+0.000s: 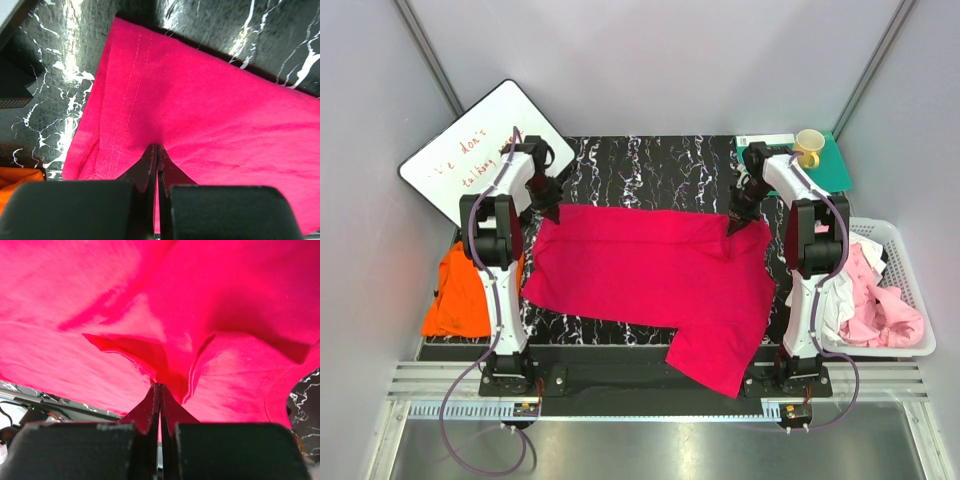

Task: Fold and stack the t-shirts
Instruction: Fold the flattened tshirt in 1/3 of the way

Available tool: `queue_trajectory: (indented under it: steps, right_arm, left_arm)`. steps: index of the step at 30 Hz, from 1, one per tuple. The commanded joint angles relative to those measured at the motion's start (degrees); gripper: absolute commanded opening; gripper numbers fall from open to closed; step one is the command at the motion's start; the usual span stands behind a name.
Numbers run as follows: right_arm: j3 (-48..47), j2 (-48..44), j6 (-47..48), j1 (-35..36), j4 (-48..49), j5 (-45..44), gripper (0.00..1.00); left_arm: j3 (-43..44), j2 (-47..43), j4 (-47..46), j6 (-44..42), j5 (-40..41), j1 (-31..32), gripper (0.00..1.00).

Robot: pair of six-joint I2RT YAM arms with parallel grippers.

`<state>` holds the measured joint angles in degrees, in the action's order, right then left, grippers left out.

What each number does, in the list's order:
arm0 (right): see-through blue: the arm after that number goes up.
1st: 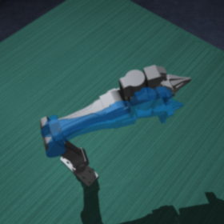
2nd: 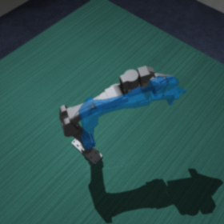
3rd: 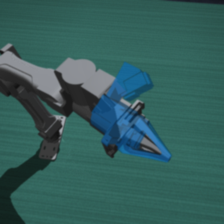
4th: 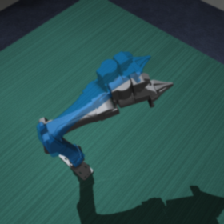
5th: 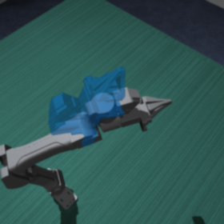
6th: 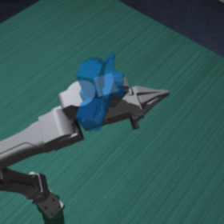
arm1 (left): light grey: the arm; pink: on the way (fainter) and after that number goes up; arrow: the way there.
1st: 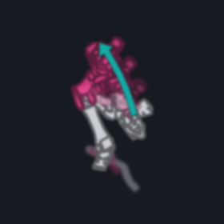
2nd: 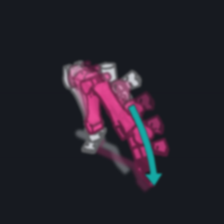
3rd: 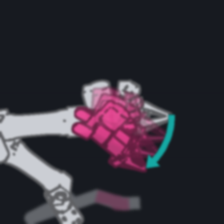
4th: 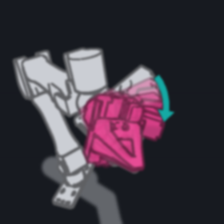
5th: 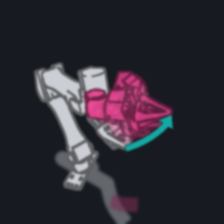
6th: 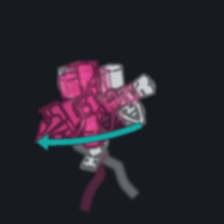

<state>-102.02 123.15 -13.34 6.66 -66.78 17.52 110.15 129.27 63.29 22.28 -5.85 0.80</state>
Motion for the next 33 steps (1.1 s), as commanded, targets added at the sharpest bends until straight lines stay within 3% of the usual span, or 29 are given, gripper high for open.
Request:
queue_trajectory:
  steps: [1, 22, 26, 33]
  right_arm:
    - [-0.48, 0.77, -0.28, 0.73, -0.1, 0.5, 0.0]
    - [14.92, -7.31, 1.57, 5.91, -0.01, 10.96, 0.0]
    - [10.01, -5.39, 2.0, 5.91, -0.36, 3.69, 0.0]
    - [-6.76, 3.84, 1.83, 5.91, -0.71, -1.87, 0.0]
  left_arm:
    - [-0.64, -3.41, -0.62, -0.93, -0.4, -0.01, 0.0]
    - [-0.81, -3.59, -0.71, -0.57, 0.05, -0.01, 0.0]
    - [-0.73, -3.59, -0.53, -1.01, 0.05, -0.01, 0.0]
    - [-1.43, -4.38, -0.44, -1.45, 0.48, -0.01, 0.0]
